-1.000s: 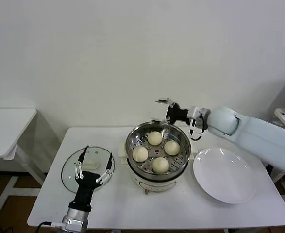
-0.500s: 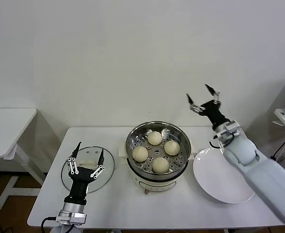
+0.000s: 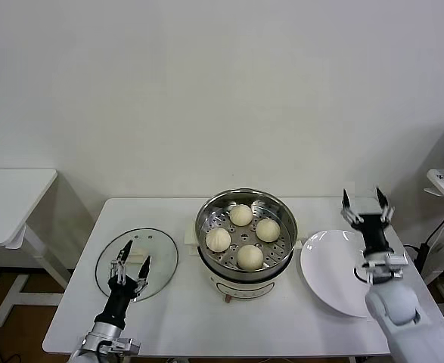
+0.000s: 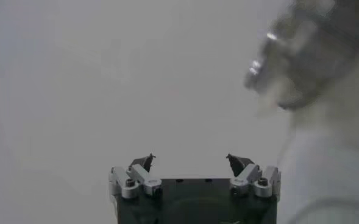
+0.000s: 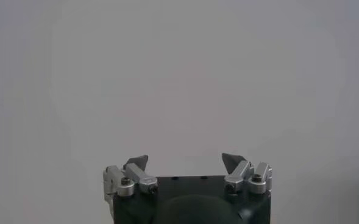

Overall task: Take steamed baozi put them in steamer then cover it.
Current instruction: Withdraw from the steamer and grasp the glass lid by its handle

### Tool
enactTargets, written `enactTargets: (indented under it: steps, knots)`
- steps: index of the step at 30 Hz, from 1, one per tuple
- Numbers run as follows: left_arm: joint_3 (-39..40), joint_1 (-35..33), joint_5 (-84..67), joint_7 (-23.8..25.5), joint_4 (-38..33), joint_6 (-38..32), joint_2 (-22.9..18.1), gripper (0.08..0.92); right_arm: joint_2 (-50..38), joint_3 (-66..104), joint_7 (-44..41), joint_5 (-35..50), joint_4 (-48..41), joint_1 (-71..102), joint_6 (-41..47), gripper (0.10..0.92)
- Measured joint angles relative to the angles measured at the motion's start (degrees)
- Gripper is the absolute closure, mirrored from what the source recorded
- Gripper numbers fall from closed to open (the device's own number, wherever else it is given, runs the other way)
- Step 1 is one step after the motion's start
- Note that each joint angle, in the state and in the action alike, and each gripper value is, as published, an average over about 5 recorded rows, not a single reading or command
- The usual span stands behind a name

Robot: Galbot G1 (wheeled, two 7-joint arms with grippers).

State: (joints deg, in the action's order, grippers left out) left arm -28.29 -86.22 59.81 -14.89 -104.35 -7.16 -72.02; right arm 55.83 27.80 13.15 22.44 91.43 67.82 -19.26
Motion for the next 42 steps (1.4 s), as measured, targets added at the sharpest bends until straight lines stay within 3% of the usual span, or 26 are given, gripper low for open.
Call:
enactTargets:
  steps: [17,42]
  knots:
    - [0.6,6.0,15.3,-1.3,11.0,5.0,0.9,0.177,5.7,5.7,-0.1,-3.0,-1.3,6.9,-1.2,0.203]
    - [1.7,13.7,20.6,-0.8,20.3,8.2,0.1,0.177,7.8,7.4,-0.1,-4.9,-2.2,8.7,-1.9,0.203]
